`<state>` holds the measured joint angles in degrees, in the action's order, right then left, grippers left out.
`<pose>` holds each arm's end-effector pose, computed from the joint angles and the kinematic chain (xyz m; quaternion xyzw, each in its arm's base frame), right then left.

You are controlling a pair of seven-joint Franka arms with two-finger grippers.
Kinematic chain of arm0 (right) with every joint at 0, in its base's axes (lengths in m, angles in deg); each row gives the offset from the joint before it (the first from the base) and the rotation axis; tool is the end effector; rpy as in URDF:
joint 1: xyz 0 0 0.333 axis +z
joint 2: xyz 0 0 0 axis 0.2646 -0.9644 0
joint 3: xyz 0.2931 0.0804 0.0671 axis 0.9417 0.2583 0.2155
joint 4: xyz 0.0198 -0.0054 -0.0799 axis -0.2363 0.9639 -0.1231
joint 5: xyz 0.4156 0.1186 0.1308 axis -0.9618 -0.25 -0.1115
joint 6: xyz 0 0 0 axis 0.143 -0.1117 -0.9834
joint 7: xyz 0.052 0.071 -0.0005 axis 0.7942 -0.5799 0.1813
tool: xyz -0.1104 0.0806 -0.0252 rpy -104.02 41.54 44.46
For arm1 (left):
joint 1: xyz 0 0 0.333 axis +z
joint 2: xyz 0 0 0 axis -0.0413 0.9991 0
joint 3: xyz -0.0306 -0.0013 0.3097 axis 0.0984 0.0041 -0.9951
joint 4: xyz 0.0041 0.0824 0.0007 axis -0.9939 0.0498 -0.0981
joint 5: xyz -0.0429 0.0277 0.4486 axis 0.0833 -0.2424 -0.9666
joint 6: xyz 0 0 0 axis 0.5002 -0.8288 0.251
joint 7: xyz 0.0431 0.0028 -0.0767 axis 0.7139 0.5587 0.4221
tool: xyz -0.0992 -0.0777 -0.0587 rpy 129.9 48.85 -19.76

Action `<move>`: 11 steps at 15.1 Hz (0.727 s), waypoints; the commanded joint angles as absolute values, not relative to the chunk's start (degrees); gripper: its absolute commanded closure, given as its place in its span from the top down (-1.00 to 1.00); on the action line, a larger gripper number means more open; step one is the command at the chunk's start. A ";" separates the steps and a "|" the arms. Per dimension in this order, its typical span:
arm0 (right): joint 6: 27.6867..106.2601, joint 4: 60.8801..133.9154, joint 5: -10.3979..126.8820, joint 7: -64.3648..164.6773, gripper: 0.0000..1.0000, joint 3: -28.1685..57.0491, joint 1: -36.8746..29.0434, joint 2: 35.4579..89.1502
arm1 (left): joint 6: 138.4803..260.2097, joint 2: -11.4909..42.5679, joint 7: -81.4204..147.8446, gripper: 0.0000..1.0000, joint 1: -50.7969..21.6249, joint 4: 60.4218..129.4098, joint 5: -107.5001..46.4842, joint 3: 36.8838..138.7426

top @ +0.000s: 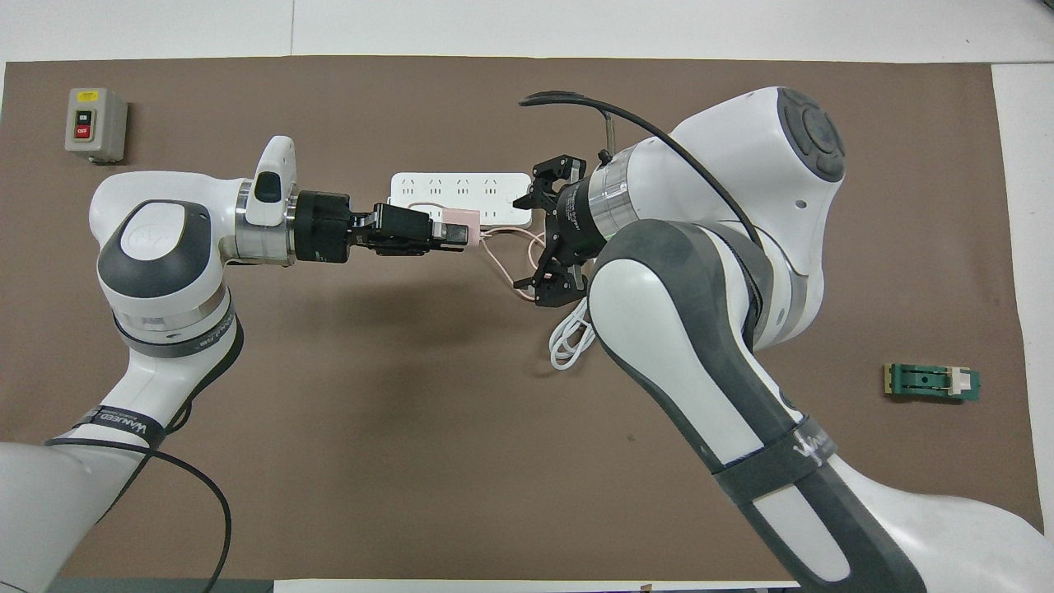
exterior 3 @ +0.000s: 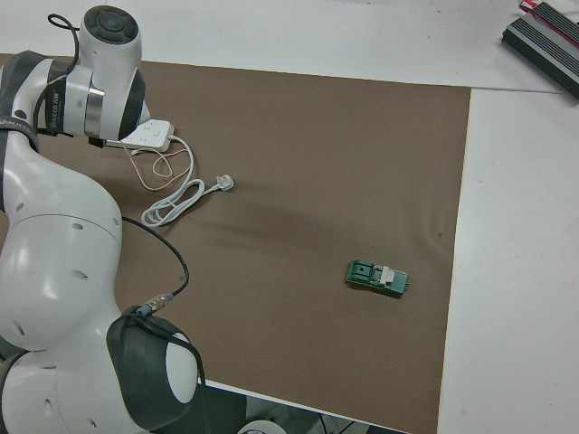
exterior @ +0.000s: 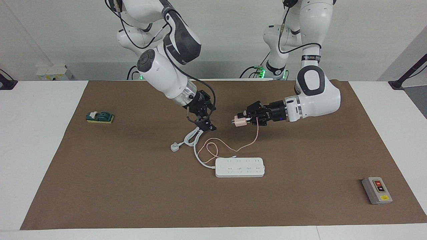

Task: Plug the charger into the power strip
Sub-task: 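Carry the charger to the power strip while the right gripper withdraws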

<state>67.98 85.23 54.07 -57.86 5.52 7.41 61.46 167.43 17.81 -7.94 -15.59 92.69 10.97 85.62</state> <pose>0.6648 0.3068 0.4485 -0.6615 0.6932 0.1916 0.2125 0.6174 -0.2571 0.3784 0.8522 -0.0820 -0.0409 0.5151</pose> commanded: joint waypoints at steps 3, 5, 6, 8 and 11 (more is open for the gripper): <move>64.34 84.79 56.04 -46.99 1.00 6.01 0.93 62.96 | 167.84 17.52 -5.61 -1.00 -17.48 86.89 -7.89 86.02; 63.38 84.61 58.49 -44.60 1.00 5.92 -0.65 63.06 | 167.84 17.87 -7.01 -1.00 -18.36 85.04 -12.12 86.02; 62.33 83.48 60.68 -42.85 1.00 6.01 -1.36 63.06 | 167.92 18.39 -8.67 -1.00 -19.24 83.90 -13.88 86.02; 60.04 82.33 63.60 -37.94 1.00 6.01 -2.33 63.06 | 169.58 18.93 -12.45 -1.00 -20.29 82.93 -20.01 85.93; 57.93 82.33 64.65 -31.69 1.00 5.92 -4.43 63.67 | 175.29 20.15 -17.97 -1.00 -21.26 82.84 -33.10 86.10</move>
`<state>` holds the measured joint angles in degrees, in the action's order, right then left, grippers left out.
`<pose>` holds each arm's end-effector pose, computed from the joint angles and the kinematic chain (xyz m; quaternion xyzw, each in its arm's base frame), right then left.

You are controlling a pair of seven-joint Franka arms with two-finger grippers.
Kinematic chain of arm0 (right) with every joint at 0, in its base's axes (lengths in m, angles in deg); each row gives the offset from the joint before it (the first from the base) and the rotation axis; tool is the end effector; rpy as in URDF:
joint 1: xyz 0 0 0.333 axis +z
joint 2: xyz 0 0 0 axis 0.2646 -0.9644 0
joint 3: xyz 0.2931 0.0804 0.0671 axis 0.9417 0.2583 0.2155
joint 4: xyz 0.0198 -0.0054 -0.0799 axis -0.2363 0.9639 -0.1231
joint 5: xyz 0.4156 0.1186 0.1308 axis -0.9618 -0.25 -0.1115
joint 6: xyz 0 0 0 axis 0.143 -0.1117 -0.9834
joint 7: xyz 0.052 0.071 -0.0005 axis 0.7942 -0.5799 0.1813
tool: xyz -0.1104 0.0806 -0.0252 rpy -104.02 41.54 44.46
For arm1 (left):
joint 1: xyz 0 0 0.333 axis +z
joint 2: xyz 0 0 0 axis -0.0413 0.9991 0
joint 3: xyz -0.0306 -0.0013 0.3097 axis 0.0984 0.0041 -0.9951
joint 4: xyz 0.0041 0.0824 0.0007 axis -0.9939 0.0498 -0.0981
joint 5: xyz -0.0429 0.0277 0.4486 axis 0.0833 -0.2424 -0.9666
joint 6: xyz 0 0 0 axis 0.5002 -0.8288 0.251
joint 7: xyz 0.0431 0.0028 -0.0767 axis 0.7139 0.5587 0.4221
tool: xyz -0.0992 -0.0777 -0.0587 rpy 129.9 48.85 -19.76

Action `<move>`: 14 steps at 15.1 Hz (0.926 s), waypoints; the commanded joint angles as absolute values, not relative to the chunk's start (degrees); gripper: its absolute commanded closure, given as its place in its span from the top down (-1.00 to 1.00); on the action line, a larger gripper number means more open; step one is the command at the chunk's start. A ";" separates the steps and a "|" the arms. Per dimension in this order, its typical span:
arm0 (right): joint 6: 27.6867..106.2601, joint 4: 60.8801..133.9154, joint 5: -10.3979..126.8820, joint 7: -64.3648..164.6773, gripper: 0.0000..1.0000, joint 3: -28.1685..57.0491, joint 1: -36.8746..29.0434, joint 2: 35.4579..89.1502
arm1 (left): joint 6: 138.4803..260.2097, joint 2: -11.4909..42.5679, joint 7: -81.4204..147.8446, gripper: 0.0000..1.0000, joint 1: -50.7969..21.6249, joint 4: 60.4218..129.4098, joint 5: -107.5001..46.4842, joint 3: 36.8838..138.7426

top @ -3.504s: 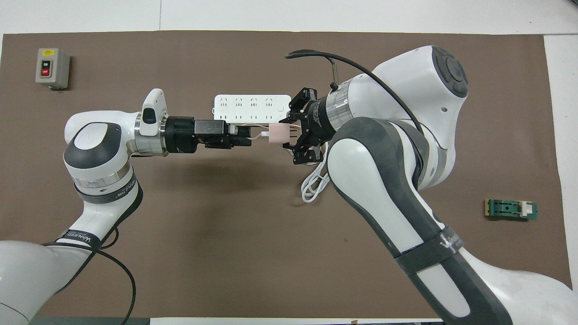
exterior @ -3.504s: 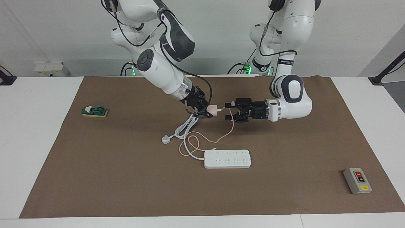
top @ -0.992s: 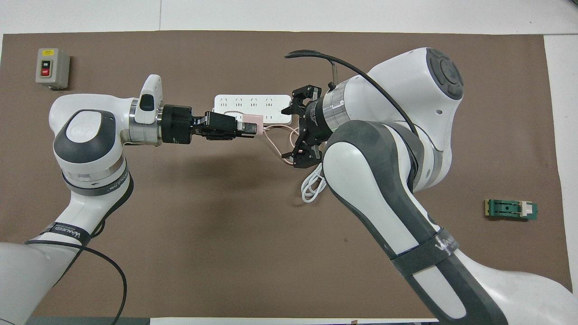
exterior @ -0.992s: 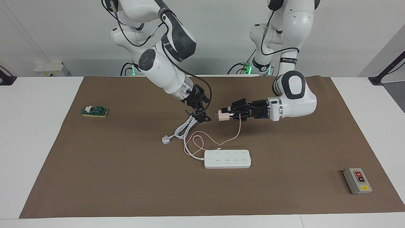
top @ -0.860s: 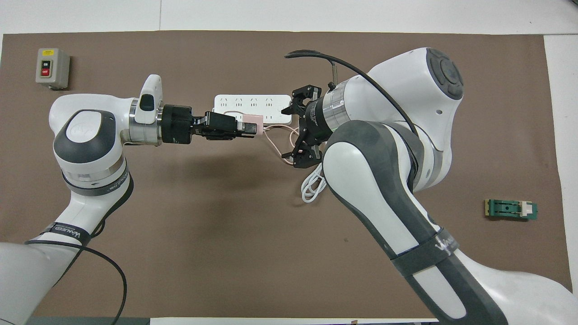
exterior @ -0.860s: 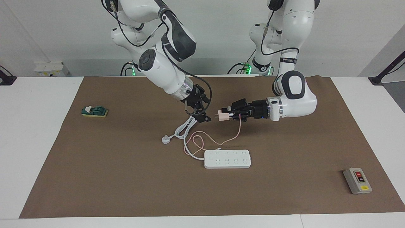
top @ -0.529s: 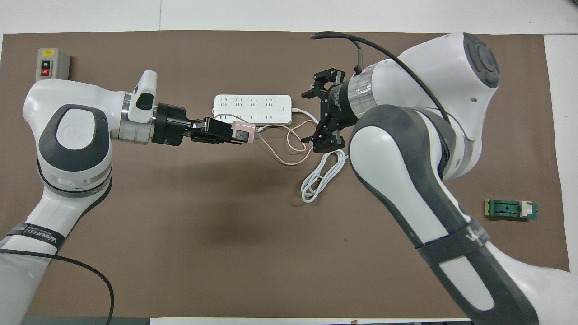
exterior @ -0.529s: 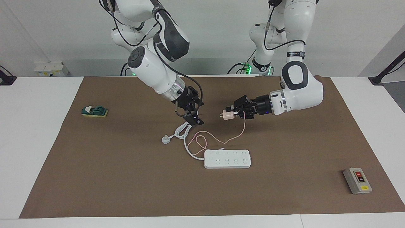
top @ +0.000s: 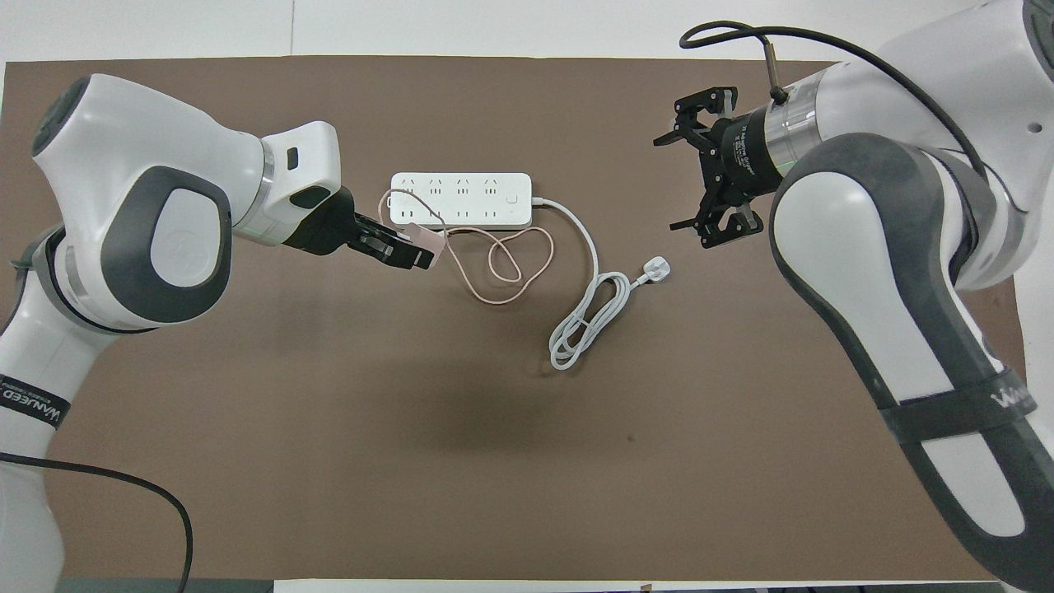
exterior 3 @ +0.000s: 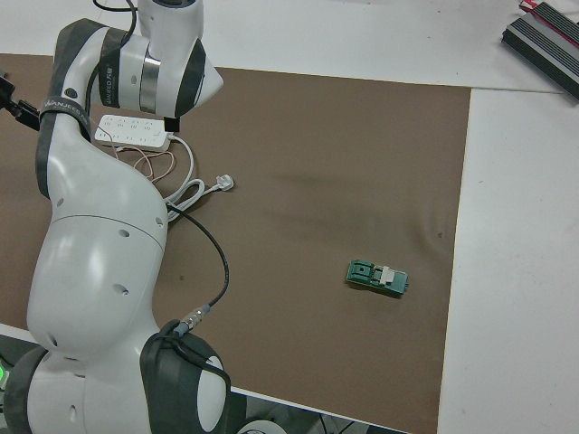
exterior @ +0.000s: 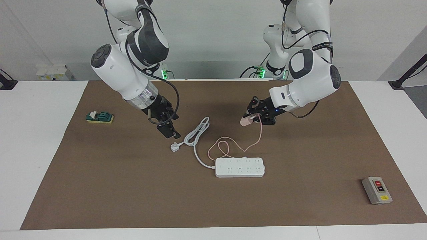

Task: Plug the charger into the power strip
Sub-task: 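Carry the charger to the power strip while the right gripper withdraws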

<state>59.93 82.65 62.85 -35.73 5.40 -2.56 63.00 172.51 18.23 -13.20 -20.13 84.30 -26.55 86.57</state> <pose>0.6937 0.1806 0.4739 -0.7772 0.5898 0.1057 0.1923 0.6303 -0.2730 0.4087 0.9137 -0.3294 0.0260 0.2366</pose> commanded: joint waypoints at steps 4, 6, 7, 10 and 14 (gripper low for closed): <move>54.85 82.33 69.14 -21.15 1.00 5.92 -6.63 64.46 | 180.74 20.33 -32.99 -1.00 -22.58 82.92 -44.01 86.02; 53.27 82.24 71.16 -16.05 1.00 5.92 -8.21 65.25 | 183.29 20.95 -41.00 -1.00 -22.67 82.84 -50.96 86.10; 52.74 82.33 72.04 -13.50 1.00 5.92 -8.66 65.51 | 184.44 21.03 -43.12 -1.00 -22.85 82.92 -52.73 86.10; 51.42 82.33 73.10 -5.93 1.00 5.92 -10.41 66.74 | 184.36 21.03 -44.37 -1.00 -23.64 82.92 -59.31 86.10; 49.31 83.03 74.58 5.03 1.00 5.92 -13.58 70.16 | 179.81 29.36 -48.57 -1.00 -24.17 74.96 -60.13 86.28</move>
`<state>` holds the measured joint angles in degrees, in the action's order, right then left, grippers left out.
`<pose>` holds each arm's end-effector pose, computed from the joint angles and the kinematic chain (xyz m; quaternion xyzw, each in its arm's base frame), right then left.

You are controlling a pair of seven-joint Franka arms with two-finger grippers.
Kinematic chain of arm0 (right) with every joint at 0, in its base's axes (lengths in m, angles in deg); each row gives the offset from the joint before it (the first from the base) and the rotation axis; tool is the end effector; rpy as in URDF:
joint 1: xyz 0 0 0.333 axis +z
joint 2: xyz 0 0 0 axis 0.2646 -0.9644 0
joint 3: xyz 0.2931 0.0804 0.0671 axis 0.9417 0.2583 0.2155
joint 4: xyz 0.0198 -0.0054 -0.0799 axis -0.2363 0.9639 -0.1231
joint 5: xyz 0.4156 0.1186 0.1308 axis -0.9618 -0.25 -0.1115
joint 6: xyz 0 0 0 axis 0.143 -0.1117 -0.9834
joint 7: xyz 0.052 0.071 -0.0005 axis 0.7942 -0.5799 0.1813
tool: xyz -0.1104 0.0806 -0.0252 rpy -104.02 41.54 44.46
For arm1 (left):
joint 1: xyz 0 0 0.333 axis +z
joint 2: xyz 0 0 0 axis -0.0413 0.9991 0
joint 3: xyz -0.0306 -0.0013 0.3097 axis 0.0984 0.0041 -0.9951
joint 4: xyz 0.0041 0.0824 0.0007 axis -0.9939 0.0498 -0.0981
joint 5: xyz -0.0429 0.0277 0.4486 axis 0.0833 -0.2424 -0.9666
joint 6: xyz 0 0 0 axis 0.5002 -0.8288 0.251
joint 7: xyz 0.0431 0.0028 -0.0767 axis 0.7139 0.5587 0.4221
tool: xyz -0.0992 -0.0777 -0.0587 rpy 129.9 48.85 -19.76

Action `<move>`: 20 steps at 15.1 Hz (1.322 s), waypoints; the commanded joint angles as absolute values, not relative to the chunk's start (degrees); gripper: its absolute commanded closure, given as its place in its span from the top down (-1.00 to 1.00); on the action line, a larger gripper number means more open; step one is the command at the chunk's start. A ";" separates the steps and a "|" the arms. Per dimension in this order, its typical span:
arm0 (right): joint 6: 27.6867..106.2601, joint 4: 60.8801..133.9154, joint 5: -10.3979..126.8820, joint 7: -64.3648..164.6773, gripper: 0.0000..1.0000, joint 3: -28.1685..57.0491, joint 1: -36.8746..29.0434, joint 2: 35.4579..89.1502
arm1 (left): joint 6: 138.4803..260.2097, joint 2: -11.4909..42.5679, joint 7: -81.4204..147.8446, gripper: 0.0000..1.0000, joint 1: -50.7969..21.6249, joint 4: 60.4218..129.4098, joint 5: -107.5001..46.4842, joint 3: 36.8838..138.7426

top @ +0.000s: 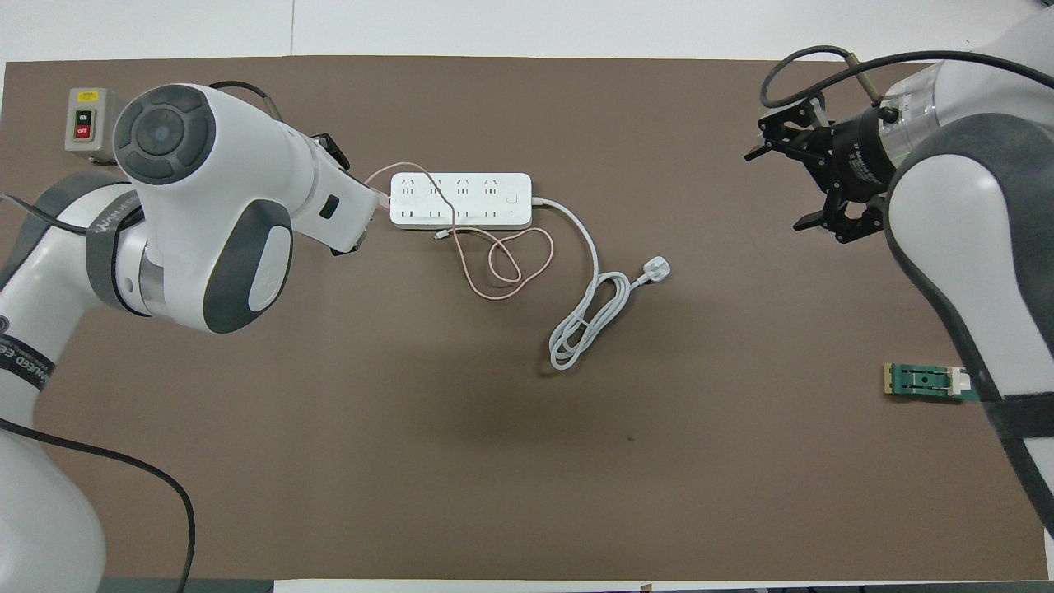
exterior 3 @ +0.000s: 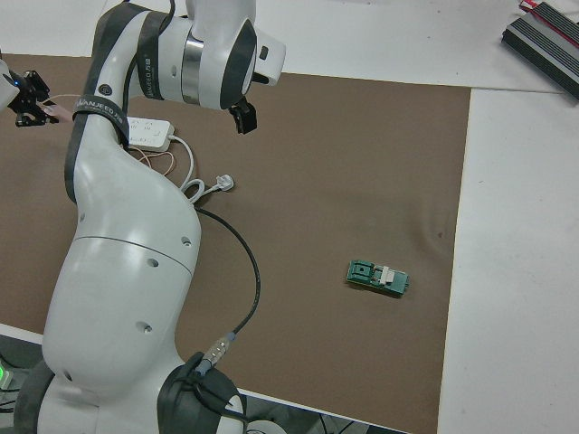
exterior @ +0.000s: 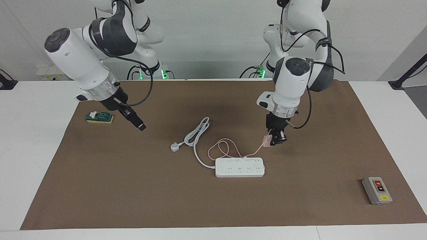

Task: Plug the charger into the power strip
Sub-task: 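Carry the charger to the power strip while the right gripper withdraws, then push the charger into a socket of the power strip with the left gripper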

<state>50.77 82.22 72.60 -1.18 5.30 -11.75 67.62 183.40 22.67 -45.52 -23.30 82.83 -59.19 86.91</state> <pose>0.6802 0.0544 0.5134 -0.9173 0.3734 0.0296 0.1352 0.6609 -0.2750 0.3753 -0.7183 0.6917 -0.0601 0.0446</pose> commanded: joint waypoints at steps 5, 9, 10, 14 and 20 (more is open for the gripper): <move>46.67 85.22 79.41 25.75 1.00 5.92 -16.04 73.59 | 180.04 35.09 -51.30 -1.00 -23.90 69.74 -60.39 86.19; 46.59 87.07 84.79 40.82 1.00 6.01 -16.48 76.23 | 181.99 35.36 -54.04 -1.00 -23.81 70.44 -60.04 86.19; 46.41 87.86 85.14 42.49 1.00 6.01 -16.83 77.11 | 181.99 35.80 -54.04 -1.00 -23.99 70.44 -59.87 86.19; 45.80 92.60 87.95 50.49 1.00 6.01 -17.01 82.55 | 183.21 35.89 -53.95 -1.00 -24.43 72.11 -59.86 86.19; 38.93 93.22 89.45 55.34 1.00 6.80 -20.61 83.62 | 185.24 35.19 -53.86 -1.00 -24.52 75.19 -59.78 86.19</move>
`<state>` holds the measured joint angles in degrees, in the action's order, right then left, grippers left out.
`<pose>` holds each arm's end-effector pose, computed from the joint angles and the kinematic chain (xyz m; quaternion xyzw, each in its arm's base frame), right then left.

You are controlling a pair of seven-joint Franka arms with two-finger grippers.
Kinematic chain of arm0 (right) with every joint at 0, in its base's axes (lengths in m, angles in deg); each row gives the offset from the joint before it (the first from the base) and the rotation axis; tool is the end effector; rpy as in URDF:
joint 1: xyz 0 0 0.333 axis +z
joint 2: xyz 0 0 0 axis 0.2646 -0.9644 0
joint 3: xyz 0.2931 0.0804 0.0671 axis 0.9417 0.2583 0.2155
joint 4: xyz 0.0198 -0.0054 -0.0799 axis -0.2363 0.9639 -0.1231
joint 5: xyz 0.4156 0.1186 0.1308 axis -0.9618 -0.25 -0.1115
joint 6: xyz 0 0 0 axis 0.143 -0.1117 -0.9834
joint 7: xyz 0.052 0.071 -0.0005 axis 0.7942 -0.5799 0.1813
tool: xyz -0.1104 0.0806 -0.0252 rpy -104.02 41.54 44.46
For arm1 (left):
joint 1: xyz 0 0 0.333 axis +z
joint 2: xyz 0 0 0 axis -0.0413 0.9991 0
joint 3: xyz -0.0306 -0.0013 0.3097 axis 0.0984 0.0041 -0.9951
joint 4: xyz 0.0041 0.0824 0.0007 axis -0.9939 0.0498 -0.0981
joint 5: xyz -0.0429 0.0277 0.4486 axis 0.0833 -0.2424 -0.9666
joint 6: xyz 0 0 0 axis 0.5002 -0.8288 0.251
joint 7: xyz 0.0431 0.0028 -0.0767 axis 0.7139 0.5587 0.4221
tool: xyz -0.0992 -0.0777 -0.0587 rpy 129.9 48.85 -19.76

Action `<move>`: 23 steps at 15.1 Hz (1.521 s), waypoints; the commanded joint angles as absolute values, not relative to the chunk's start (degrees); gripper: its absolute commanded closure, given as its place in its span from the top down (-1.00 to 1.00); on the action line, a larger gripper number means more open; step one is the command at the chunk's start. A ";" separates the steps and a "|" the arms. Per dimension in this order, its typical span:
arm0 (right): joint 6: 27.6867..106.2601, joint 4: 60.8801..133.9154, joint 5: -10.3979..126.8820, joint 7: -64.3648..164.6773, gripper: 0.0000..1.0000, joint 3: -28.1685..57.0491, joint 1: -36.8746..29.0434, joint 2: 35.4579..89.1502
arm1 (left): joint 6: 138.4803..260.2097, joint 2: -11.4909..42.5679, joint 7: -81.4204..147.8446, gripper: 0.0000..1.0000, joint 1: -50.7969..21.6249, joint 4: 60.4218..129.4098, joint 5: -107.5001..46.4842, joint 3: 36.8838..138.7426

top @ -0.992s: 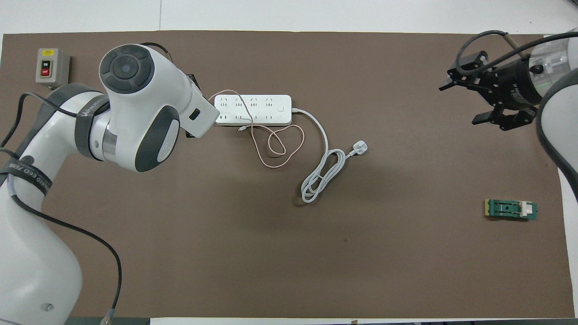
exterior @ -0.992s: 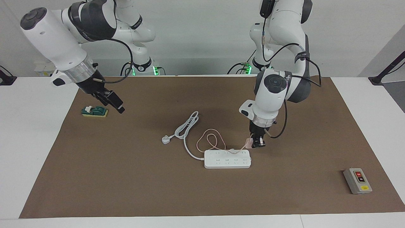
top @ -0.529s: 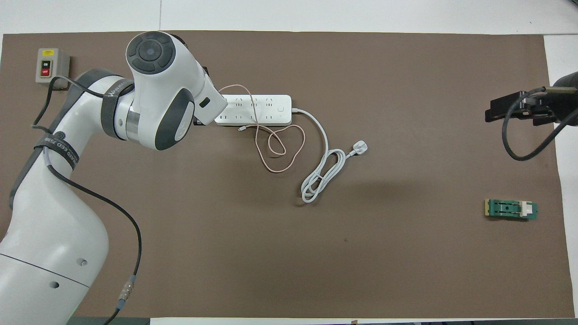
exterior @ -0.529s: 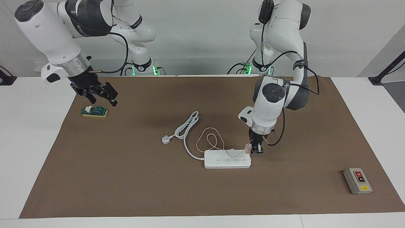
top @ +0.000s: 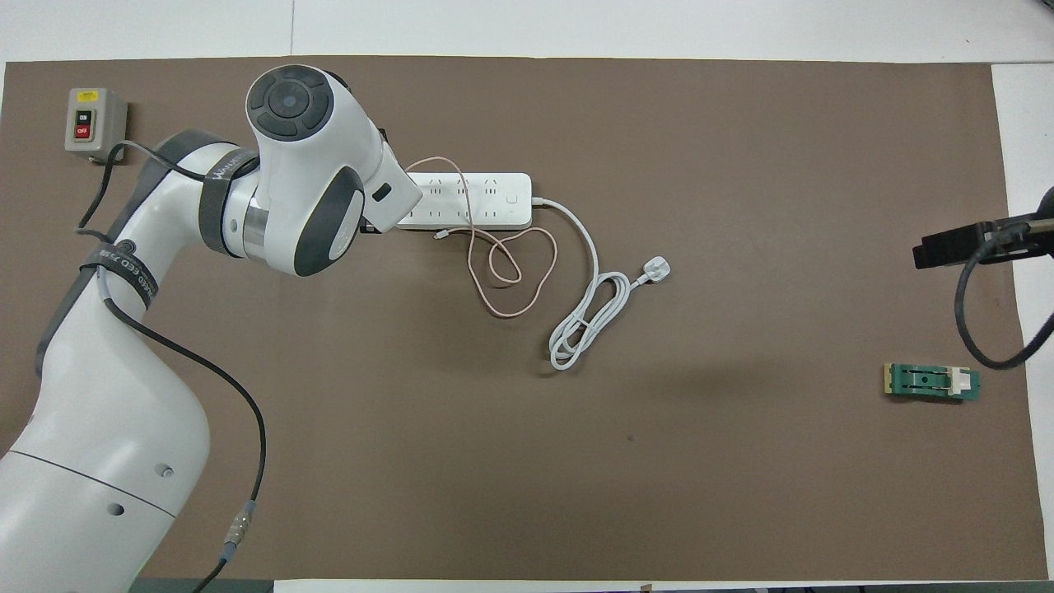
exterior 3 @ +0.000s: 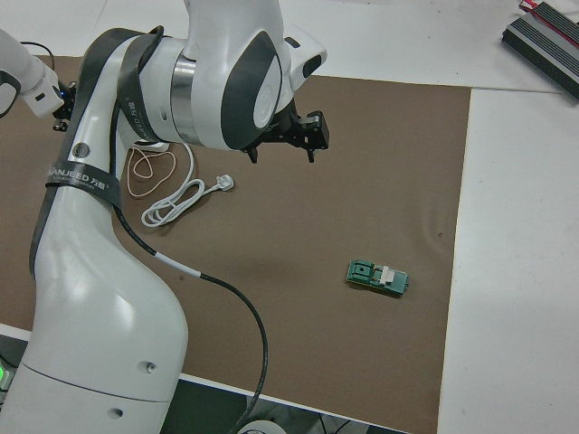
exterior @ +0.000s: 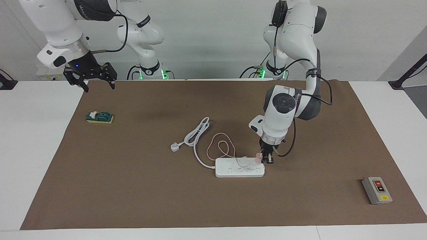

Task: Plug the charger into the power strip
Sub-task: 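Push the charger into a socket of the power strip with the left gripper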

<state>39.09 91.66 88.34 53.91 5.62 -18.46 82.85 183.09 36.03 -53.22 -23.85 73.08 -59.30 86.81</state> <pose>0.5789 -0.0474 0.5704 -0.9977 -0.0619 0.0259 0.0095 0.6981 -0.2956 0.2943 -0.6689 0.7422 -0.0272 0.0318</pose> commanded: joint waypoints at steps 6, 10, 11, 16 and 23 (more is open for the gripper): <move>41.84 92.96 89.36 48.22 1.00 9.08 -22.80 83.09 | 186.82 34.66 -53.86 -1.00 -24.52 76.95 -59.78 86.19; 41.40 92.87 91.72 48.49 1.00 9.88 -22.64 83.09 | 186.47 34.40 -53.77 -1.00 -25.04 77.56 -59.69 86.28; 41.40 92.87 92.17 48.49 1.00 10.05 -22.55 83.09 | 186.47 34.39 -53.77 -1.00 -25.04 77.65 -59.69 86.28; 40.96 92.96 92.17 48.40 1.00 10.40 -22.55 83.27 | 184.98 33.78 -53.86 -1.00 -25.04 78.53 -59.69 86.28; 40.61 92.96 92.00 48.31 1.00 10.40 -22.28 83.53 | 185.23 33.69 -53.69 -1.00 -24.96 78.88 -59.69 86.28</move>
